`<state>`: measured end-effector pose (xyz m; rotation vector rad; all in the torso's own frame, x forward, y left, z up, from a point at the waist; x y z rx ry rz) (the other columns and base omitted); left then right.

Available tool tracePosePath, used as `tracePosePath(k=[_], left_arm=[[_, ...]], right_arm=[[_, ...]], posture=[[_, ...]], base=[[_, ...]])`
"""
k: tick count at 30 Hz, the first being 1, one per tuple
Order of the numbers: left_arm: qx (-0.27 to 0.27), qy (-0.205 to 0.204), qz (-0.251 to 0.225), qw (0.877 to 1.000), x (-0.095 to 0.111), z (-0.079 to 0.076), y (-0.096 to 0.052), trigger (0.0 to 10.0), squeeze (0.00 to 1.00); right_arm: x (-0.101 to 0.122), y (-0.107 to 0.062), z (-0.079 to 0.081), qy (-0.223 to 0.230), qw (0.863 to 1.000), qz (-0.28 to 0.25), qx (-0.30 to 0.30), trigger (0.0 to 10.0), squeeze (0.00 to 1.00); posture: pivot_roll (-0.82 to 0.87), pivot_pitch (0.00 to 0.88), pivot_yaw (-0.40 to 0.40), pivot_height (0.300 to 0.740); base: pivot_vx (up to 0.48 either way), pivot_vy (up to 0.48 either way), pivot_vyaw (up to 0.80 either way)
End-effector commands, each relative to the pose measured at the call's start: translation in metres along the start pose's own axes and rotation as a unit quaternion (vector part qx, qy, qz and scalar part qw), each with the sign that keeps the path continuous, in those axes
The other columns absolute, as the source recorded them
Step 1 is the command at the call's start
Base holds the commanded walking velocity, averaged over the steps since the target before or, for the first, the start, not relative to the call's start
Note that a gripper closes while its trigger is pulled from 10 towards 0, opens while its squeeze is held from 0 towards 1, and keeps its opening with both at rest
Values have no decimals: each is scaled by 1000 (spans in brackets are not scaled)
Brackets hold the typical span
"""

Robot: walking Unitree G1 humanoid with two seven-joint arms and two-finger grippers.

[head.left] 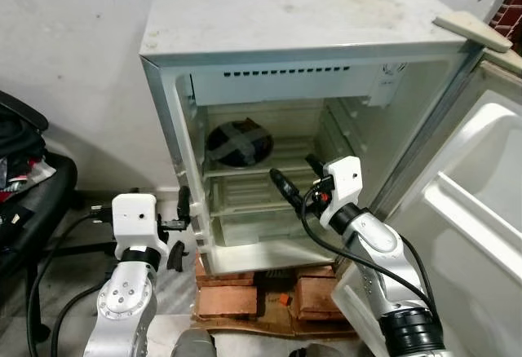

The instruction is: Restocking fridge

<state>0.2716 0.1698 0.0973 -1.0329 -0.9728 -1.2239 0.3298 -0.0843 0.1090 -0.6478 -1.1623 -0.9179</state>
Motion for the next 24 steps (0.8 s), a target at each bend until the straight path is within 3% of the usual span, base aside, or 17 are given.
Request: tracePosePath(k=[1, 8, 14, 24], left_arm=[[1, 1, 3, 1000, -3, 0, 0, 10000, 0], [-7, 0, 0, 1000, -3, -4, 3, 10000, 0], [4, -4, 2, 1000, -4, -1, 3, 10000, 0], [1, -10, 6, 1000, -7, -5, 1, 10000, 0]], right_arm=[[1, -1, 2, 0, 1000, -4, -16, 10000, 0], [-10, -1, 8, 17, 999, 8, -29, 10000, 0], [-10, -2, 0, 20, 999, 16, -33, 10000, 0], [-8, -2, 1, 18, 999, 16, -38, 10000, 0]], posture=[[145, 5, -2, 740], [128, 13, -4, 740], [134, 21, -17, 740], [125, 33, -17, 740]], base=[[-240, 0, 0], [-253, 0, 0], [-259, 0, 0], [-255, 0, 0]])
Point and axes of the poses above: a point about 5 cm out from each wrist's last joint towards the gripper, its own y axis pointing out of the wrist towards the gripper, its own x axis along the axis of the wrist's last joint, z = x × y, the point moved 5 cm from there along y, pointing out of the wrist towards the gripper, and after that the axes turned 12 degrees about y, right-handed, at the moved point
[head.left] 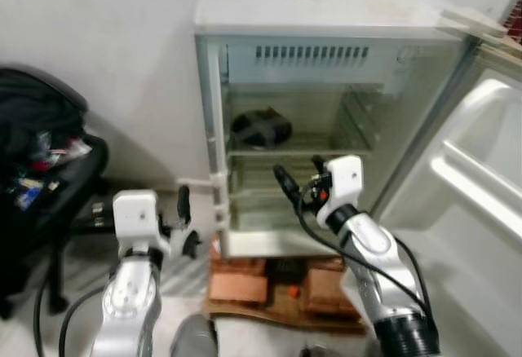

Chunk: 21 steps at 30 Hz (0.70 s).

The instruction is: Restocking fridge

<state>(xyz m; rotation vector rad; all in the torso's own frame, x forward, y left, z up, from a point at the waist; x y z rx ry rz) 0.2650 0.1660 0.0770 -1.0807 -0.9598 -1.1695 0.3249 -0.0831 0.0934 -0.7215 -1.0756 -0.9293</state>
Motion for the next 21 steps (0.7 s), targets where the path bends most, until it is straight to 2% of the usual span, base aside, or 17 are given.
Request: tracePosePath(k=[1, 3, 6, 14, 21], left_arm=[[4, 6, -21, 1000, 12, 4, 6, 10000, 0], [4, 6, -21, 1000, 12, 4, 6, 10000, 0], [-1, 11, -21, 1000, 11, 3, 5, 10000, 0], [0, 9, -12, 1000, 6, 2, 2, 10000, 0], [-3, 8, -12, 1000, 6, 0, 3, 10000, 0]], right_arm=[[8, 1, 2, 2, 1000, -11, 2, 10000, 0], [8, 1, 3, 3, 1000, -10, 2, 10000, 0], [18, 2, 7, -29, 999, -25, 12, 10000, 0], [22, 3, 5, -30, 999, -31, 5, 10000, 0], [23, 3, 5, -35, 999, -32, 3, 10000, 0]], posture=[[124, 34, -17, 740], [123, 35, -16, 740], [115, 32, -15, 740], [115, 39, -18, 740], [112, 41, -20, 740]], base=[[-251, 0, 0], [-251, 0, 0], [-251, 0, 0], [-251, 0, 0], [0, 0, 0]])
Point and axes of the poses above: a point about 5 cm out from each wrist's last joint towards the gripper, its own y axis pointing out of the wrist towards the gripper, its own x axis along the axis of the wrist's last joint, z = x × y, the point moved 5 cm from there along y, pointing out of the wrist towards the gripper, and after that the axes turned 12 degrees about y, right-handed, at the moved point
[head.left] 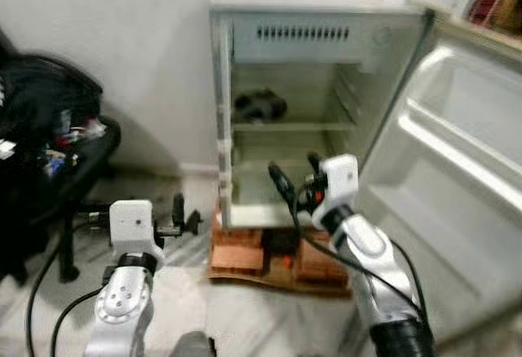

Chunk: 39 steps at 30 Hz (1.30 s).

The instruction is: Restocking fridge

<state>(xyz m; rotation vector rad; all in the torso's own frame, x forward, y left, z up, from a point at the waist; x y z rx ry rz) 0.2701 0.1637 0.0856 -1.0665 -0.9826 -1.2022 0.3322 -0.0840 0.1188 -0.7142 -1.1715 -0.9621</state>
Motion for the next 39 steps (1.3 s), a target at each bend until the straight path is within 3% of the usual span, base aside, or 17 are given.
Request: tracePosePath(k=[1, 25, 28, 35, 37, 39], left_arm=[[-3, 7, 7, 1000, -4, 0, -1, 10000, 0], [-7, 4, 7, 1000, -4, -4, 0, 10000, 0], [-20, -15, -3, 1000, -2, -5, -1, 10000, 0], [-31, -9, 4, 999, -5, -8, -2, 10000, 0], [-35, -10, 6, 999, -7, -11, -3, 10000, 0], [-41, -5, 4, 999, -6, -13, -3, 10000, 0]], right_arm=[[-3, -2, 0, -1, 1000, 4, -4, 10000, 0], [-3, 4, -3, 0, 1000, 0, -19, 10000, 0], [-1, 3, -3, -1, 1000, -4, -22, 10000, 0], [4, 1, -12, 6, 999, -18, -48, 10000, 0], [6, -2, -18, -3, 998, -24, -65, 10000, 0], [14, -11, -35, -13, 993, -41, -112, 10000, 0]], posture=[[112, 41, -19, 740], [118, 34, -29, 740], [115, 36, -28, 740], [104, 45, -34, 740], [102, 47, -33, 740], [102, 49, -29, 740]], base=[[0, 0, 0], [-292, 0, 0], [0, 0, 0], [0, -183, 0], [0, -446, 0], [0, -437, 0]])
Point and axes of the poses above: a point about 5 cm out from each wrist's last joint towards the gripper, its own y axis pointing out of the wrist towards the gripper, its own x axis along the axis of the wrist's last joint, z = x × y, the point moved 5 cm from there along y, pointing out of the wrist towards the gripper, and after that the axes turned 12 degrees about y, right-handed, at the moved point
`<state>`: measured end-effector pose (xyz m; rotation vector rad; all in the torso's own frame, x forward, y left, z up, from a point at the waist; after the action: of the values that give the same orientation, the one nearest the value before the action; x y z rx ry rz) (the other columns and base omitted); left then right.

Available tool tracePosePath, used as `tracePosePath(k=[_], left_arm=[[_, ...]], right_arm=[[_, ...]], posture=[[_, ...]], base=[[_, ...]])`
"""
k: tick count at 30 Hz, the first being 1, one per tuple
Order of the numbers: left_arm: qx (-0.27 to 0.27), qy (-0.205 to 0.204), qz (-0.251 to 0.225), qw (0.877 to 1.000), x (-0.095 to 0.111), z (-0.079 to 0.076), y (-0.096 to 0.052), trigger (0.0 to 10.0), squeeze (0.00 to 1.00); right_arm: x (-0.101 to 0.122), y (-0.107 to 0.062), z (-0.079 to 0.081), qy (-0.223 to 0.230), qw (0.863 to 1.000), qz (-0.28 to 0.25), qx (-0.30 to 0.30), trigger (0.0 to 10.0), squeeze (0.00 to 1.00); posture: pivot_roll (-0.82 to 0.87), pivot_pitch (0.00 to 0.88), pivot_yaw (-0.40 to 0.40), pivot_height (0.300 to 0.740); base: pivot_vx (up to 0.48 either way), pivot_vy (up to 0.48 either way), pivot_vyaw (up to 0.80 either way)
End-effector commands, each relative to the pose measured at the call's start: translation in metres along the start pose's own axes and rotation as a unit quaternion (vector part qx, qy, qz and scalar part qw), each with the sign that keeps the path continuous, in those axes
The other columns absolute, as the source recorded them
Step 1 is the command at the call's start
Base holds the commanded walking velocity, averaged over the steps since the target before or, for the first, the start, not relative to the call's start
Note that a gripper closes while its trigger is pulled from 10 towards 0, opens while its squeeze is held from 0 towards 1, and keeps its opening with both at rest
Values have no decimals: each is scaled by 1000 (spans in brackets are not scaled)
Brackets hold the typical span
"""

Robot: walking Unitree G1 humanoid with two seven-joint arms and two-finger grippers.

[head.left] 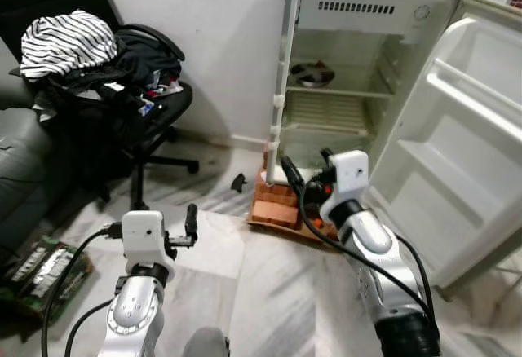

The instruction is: Restocking fridge

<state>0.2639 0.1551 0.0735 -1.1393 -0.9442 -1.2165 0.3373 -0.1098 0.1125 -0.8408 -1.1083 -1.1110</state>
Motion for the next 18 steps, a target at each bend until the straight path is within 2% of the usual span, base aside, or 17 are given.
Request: tracePosePath(k=[1, 4, 5, 8, 13, 18], left_arm=[[-7, 3, -8, 1000, 5, -2, 2, 10000, 0], [-3, 4, -11, 1000, 5, 1, 1, 10000, 0], [-4, 6, -20, 1000, 7, 2, 1, 10000, 0], [-2, 20, -30, 999, 9, 4, 2, 10000, 0], [-15, 20, -36, 999, 13, -1, 9, 10000, 0], [-19, 19, -41, 999, 15, -3, 10, 10000, 0]], right_arm=[[14, -3, -12, -13, 999, -25, -26, 10000, 0], [15, -12, -25, -30, 998, -25, -45, 10000, 0], [12, -19, -36, -38, 997, -20, -62, 10000, 0], [10, -24, -43, -44, 996, -16, -74, 10000, 0], [10, -24, -44, -45, 996, -17, -80, 10000, 0], [10, -20, -36, -43, 997, -16, -60, 10000, 0]], posture=[[102, 49, -29, 740], [95, 49, -24, 740], [86, 50, -18, 740], [80, 50, -12, 740], [67, 46, 0, 740], [71, 45, -2, 740]], base=[[0, -431, 0], [0, -426, 0], [281, -386, 0], [286, -382, 0], [306, -365, 0], [316, -359, 0]])
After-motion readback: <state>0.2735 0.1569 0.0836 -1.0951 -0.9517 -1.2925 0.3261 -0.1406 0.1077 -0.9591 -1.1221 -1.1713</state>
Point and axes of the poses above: a point about 5 cm out from each wrist's last joint towards the gripper, its own y axis pointing out of the wrist towards the gripper, its own x axis along the axis of the wrist's last joint, z = x × y, the point moved 5 cm from there along y, pointing out of the wrist towards the gripper, and after that the axes turned 12 degrees about y, right-handed, at the moved point
